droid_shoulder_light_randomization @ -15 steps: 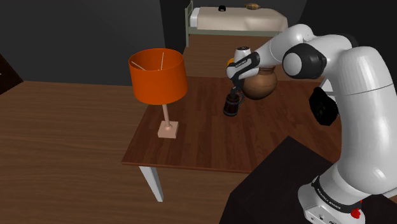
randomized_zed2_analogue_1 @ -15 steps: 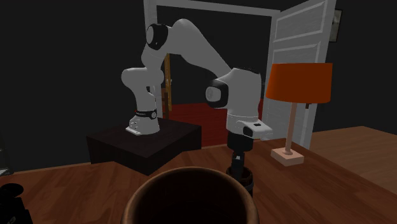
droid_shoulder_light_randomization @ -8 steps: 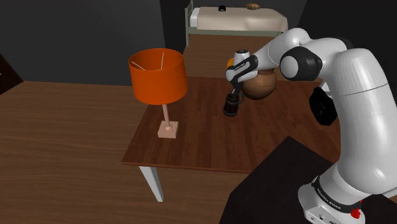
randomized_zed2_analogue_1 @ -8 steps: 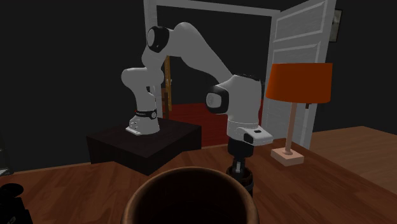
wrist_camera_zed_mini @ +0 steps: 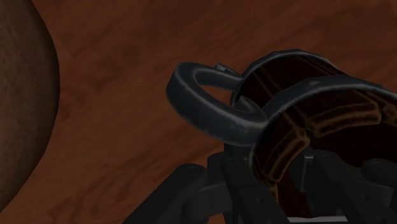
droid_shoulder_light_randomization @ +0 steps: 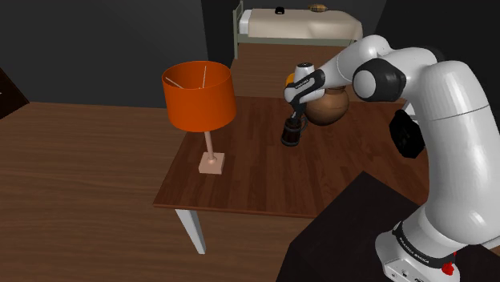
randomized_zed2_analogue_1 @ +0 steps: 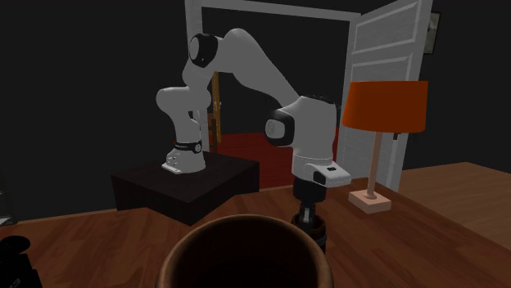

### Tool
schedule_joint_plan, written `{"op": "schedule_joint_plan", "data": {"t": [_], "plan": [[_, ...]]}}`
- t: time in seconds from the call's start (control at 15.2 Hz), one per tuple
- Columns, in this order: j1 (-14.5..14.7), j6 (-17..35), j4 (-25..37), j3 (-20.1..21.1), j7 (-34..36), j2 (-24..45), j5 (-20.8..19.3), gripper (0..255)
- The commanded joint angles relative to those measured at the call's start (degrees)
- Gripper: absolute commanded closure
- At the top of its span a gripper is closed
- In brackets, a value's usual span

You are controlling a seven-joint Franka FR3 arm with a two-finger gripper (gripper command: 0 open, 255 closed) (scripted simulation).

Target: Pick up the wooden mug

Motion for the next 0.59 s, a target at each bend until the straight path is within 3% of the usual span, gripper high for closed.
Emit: {"op": "schedule_joint_plan", "data": {"t": [0.0,0.53], "plan": [[0.0,-0.4,-0.3,-0.1,0.0,-0.5,-0.1,255],[0.4,-4.1,-0.7,-0.5,-0.1,-4.7,-0.5,255]]}}
